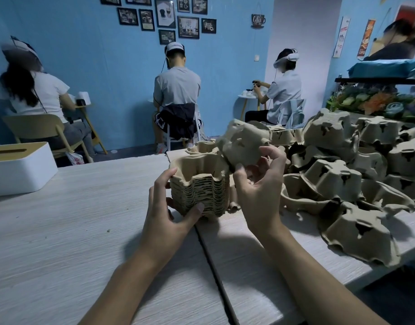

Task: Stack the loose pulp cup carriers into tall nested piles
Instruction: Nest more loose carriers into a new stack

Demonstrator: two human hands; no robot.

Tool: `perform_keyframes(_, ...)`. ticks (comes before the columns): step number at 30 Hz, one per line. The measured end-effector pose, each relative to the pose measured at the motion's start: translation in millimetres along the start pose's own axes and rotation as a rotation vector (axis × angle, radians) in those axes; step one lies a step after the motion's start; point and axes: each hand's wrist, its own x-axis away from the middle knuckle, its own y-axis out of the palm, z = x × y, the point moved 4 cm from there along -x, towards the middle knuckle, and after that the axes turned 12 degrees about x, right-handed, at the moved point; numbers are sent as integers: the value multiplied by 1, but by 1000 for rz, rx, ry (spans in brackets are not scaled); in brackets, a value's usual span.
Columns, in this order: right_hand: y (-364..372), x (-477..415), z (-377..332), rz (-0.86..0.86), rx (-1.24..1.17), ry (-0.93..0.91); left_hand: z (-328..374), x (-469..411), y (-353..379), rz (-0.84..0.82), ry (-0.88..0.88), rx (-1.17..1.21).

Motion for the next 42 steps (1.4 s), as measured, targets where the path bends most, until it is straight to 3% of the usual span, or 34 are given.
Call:
perform_keyframes(8,6,5,-21,-106,-44,-246,-3,-1,1,-5,-31,23)
perform_keyframes(18,19,16,-34,-203,248,-517,0,0,3,29,-100,153)
perform_keyframes(22,19,17,-26,-287,160,-438,1,-1,1,9,-104,136)
perform_keyframes(26,8,6,-7,-256,129,-187,9,-5,-3,-43,-125,168)
perform_keyframes(28,6,2,5,-273,240,-90,9,-6,-6,-58,-127,190)
perform_keyframes(31,9,3,27,-432,467,20,6,-7,-9,-40,-134,205)
perform_keyframes(37,14,14,43,-779,756,32,11,-7,-18,46,-122,177)
perform_keyframes(42,11,14,41,-852,835,-41,11,-7,-20,63,-152,168)
